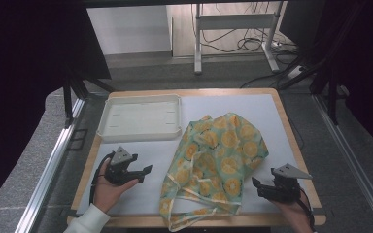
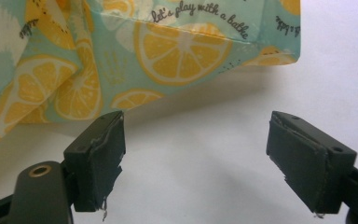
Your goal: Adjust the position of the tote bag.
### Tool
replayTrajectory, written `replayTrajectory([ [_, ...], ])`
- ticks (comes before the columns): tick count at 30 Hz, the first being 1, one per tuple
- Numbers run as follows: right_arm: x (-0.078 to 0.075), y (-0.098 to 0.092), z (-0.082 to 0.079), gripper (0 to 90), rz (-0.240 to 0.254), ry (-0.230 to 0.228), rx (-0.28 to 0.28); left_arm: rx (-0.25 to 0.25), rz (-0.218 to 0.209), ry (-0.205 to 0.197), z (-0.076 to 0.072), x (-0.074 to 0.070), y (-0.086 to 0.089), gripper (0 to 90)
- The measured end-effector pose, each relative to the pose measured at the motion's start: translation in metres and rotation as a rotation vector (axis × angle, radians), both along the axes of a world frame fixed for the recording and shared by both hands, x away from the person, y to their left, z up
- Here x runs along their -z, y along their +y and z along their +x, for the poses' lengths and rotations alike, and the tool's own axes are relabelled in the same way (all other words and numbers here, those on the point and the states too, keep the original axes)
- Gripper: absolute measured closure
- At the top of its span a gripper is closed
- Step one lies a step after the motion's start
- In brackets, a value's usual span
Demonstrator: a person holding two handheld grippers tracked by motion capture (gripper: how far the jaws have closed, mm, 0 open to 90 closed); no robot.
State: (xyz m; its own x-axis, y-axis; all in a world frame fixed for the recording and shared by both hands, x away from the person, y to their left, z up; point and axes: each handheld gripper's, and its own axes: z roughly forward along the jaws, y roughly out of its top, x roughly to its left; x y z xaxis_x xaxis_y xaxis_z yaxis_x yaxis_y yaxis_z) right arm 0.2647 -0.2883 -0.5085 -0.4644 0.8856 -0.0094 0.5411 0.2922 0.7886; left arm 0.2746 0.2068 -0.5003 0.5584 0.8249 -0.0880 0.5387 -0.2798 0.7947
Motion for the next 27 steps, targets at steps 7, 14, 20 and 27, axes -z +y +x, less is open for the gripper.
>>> replayTrajectory([
  [7,0.0,0.001,-0.001,19.4,-0.003,-0.002,0.0,0.035,-0.03,-0.019,0.004,-0.016,-0.01,28.7],
  [14,0.001,0.001,-0.002,19.4,-0.002,-0.006,0.008,0.052,-0.024,-0.035,0.014,-0.026,-0.02,27.6],
  [20,0.001,0.002,-0.002,19.4,-0.003,-0.01,0.007,0.059,-0.041,-0.044,0.027,-0.037,-0.029,27.2],
  [27,0.001,0.0,-0.001,19.4,-0.005,-0.012,0.013,0.075,-0.048,-0.051,0.034,-0.04,-0.035,27.0],
])
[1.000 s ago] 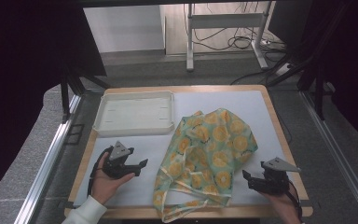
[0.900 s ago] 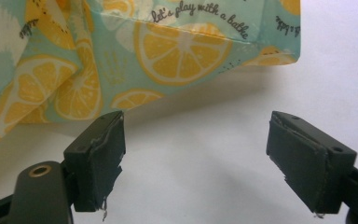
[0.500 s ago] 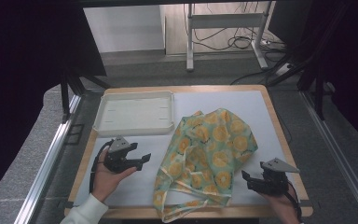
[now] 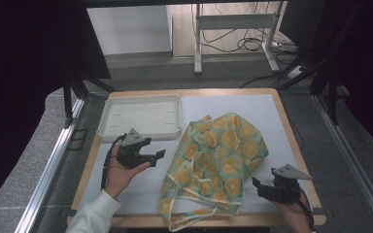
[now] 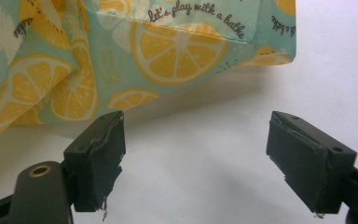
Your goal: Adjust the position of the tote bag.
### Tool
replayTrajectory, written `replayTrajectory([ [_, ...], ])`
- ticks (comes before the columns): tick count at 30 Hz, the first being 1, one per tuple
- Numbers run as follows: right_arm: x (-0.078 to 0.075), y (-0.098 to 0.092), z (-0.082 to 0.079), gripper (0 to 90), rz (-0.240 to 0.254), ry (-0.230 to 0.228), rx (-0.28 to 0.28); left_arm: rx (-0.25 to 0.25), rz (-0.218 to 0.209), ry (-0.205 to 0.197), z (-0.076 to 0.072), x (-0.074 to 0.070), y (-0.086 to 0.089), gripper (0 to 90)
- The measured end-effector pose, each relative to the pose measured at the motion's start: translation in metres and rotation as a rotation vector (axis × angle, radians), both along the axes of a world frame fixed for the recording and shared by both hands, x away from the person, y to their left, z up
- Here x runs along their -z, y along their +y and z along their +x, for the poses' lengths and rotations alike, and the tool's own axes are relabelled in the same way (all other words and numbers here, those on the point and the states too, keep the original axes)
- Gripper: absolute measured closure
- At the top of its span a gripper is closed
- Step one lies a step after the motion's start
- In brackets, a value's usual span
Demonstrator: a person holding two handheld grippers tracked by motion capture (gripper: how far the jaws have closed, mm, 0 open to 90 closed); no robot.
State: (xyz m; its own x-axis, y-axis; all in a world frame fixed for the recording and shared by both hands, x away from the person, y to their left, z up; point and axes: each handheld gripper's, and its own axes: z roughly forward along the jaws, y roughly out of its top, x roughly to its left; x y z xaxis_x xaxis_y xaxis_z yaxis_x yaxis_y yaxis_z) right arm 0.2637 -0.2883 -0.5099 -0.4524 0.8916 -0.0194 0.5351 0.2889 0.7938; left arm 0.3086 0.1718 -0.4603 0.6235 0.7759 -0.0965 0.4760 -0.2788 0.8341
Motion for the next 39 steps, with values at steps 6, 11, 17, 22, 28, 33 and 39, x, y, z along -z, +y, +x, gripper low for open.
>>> replayTrajectory([
  [6,0.0,-0.001,0.001,19.4,0.017,0.006,0.003,0.015,0.007,0.012,0.007,-0.001,-0.007,27.4],
  [11,0.0,-0.001,0.001,19.4,0.019,0.004,0.0,0.023,0.014,-0.018,0.015,-0.008,-0.018,27.4],
  [17,0.0,-0.003,0.0,19.3,0.019,-0.002,0.003,0.036,-0.001,0.002,0.026,-0.008,-0.027,27.3],
  [22,0.0,-0.007,0.0,19.3,0.026,0.0,0.014,0.029,0.0,0.01,0.033,-0.006,-0.033,27.5],
  [28,0.0,-0.005,0.0,19.2,0.018,-0.005,0.009,0.026,0.0,0.015,0.049,-0.007,-0.051,29.6],
  [33,0.0,-0.006,0.0,19.2,0.014,-0.006,0.015,0.033,0.003,0.023,0.062,-0.004,-0.067,30.1],
  [39,0.001,-0.007,0.0,19.1,0.021,-0.001,0.012,0.043,0.077,0.054,0.074,0.017,-0.096,28.0],
])
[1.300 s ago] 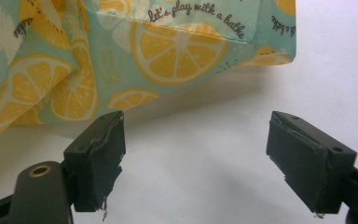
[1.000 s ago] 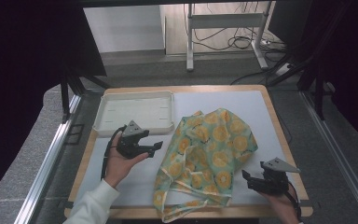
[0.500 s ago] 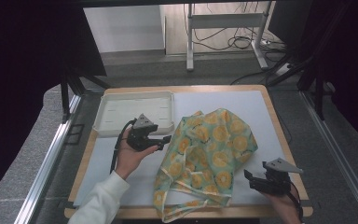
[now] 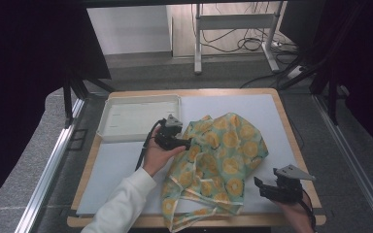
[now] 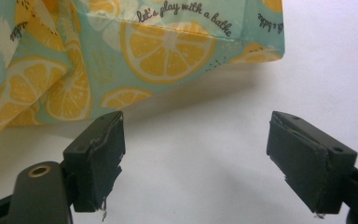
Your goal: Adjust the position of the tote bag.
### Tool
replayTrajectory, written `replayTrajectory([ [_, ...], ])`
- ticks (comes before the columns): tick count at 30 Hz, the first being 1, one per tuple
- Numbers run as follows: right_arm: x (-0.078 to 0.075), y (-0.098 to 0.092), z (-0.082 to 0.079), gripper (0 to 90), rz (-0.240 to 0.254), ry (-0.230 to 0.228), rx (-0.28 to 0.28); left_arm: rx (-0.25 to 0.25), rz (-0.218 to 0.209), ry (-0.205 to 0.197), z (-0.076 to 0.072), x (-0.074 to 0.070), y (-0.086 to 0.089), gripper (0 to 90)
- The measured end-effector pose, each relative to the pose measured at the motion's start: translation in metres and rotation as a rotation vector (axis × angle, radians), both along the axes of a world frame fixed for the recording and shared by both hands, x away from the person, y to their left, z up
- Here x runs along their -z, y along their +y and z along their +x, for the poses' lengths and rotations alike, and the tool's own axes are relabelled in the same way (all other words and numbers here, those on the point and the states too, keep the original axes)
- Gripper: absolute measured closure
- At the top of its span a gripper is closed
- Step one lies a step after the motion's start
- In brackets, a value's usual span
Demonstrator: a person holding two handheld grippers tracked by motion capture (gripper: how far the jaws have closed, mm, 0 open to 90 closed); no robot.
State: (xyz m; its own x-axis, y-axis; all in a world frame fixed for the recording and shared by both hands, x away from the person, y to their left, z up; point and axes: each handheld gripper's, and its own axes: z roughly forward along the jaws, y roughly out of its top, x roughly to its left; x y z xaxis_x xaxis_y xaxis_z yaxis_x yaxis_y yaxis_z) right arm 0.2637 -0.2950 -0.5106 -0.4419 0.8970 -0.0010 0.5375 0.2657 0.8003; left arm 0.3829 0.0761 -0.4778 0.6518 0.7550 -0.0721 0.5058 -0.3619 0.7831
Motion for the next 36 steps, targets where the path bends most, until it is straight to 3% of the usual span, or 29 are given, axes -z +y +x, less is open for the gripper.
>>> replayTrajectory([
  [4,0.0,-0.001,-0.001,19.2,0.0,0.003,0.004,-0.017,0.072,0.004,0.003,0.016,-0.009,25.3],
  [10,0.0,-0.002,-0.002,19.1,-0.004,0.001,0.003,-0.039,0.081,0.041,0.003,0.027,-0.007,25.5],
  [16,0.001,-0.001,-0.001,19.2,-0.009,0.003,-0.001,-0.029,0.094,0.067,0.001,0.039,-0.005,28.0],
  [27,0.002,-0.001,-0.001,19.2,-0.011,0.01,0.001,-0.01,0.054,0.143,0.008,0.051,-0.011,42.6],
  [33,0.002,-0.001,-0.001,19.2,-0.014,0.013,0.002,0.009,0.078,0.129,0.006,0.054,-0.016,52.2],
  [36,0.003,0.0,-0.001,19.2,-0.015,0.013,0.003,0.011,0.102,0.106,0.007,0.054,-0.016,66.0],
])
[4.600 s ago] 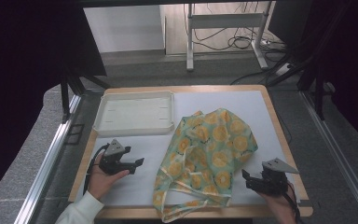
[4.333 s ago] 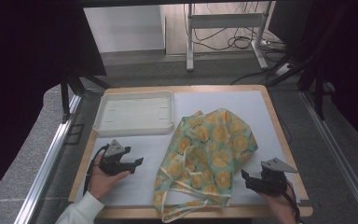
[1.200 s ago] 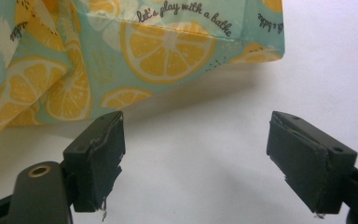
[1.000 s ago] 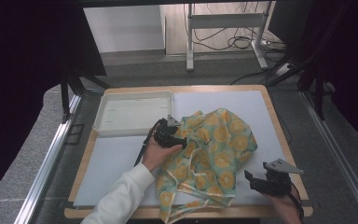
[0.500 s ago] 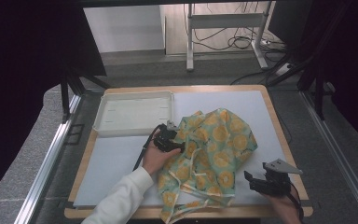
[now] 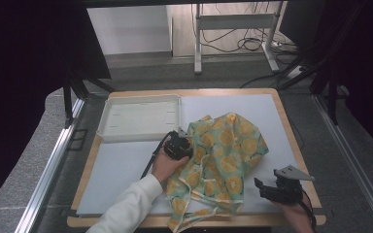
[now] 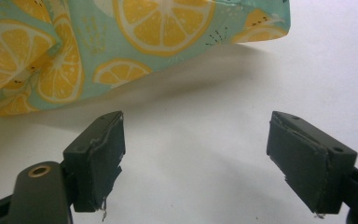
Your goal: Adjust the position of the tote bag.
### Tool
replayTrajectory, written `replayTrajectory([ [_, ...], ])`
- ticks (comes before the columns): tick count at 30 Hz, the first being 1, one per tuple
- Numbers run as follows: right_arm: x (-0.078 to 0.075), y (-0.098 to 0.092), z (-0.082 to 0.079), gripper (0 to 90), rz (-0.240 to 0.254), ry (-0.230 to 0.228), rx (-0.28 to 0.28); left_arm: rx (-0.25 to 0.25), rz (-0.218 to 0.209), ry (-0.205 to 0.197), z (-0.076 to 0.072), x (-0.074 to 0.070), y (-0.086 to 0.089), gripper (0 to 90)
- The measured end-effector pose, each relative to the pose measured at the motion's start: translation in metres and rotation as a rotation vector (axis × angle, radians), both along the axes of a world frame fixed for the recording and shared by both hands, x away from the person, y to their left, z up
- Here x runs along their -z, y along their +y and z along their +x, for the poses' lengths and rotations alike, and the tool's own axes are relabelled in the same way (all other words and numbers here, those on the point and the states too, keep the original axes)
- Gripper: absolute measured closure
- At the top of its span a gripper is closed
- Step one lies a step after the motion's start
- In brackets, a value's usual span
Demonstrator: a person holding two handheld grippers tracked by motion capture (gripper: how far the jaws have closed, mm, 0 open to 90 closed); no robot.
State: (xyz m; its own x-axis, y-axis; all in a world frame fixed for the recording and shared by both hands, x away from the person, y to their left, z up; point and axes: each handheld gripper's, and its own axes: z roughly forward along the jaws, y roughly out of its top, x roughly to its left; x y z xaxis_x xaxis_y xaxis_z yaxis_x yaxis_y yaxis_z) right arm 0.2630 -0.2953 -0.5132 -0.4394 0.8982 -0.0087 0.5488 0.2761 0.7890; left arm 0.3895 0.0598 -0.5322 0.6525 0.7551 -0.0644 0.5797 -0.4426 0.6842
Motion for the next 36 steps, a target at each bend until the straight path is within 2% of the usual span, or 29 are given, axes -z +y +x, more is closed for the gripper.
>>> replayTrajectory([
  [5,0.0,0.0,0.0,19.2,-0.003,0.001,0.001,0.01,-0.026,0.005,0.003,0.001,0.005,85.3],
  [7,0.0,0.0,0.0,19.2,-0.005,0.002,0.002,0.021,-0.027,0.003,0.002,0.002,0.006,88.9],
  [10,0.001,0.0,0.0,19.2,-0.002,0.003,0.003,0.026,-0.03,0.013,0.001,0.001,0.006,89.3],
  [15,0.001,-0.001,0.001,19.2,-0.001,0.003,0.006,0.042,-0.11,0.014,-0.006,-0.012,0.018,82.0],
  [16,0.001,-0.001,0.001,19.2,-0.001,0.004,0.006,0.047,-0.134,0.014,-0.008,-0.015,0.02,77.9],
  [17,0.001,-0.001,0.001,19.2,-0.001,0.004,0.006,0.047,-0.134,0.014,-0.008,-0.015,0.02,70.8],
  [18,0.001,0.0,0.001,19.2,-0.001,0.005,0.006,0.056,-0.167,0.019,-0.012,-0.02,0.023,59.1],
  [20,0.001,0.0,0.001,19.2,-0.002,0.006,0.005,0.053,-0.156,0.035,-0.015,-0.021,0.022,37.9],
  [21,0.001,0.0,0.001,19.2,-0.002,0.006,0.005,0.055,-0.147,0.046,-0.018,-0.021,0.02,37.9],
  [22,0.001,0.0,0.001,19.2,-0.002,0.006,0.005,0.043,-0.112,0.045,-0.027,-0.016,0.014,25.5],
  [23,0.001,0.0,0.001,19.2,-0.002,0.006,0.005,0.043,-0.112,0.045,-0.027,-0.016,0.014,22.2],
  [24,0.002,0.001,0.001,19.2,-0.005,0.007,0.003,0.028,-0.025,0.018,-0.033,-0.009,0.005,17.0],
  [25,0.002,0.001,0.001,19.2,-0.005,0.007,0.003,0.028,-0.025,0.018,-0.033,-0.009,0.005,15.3],
  [26,0.001,0.002,0.001,19.2,-0.006,0.006,0.004,0.017,0.015,0.005,-0.035,-0.005,-0.002,14.2],
  [32,0.001,0.003,0.0,19.2,-0.011,0.005,0.0,-0.014,0.021,0.022,-0.024,-0.001,-0.009,12.8],
  [36,0.002,0.0,0.001,19.2,-0.01,0.011,0.007,-0.029,0.04,0.019,-0.016,0.002,-0.008,18.4],
])
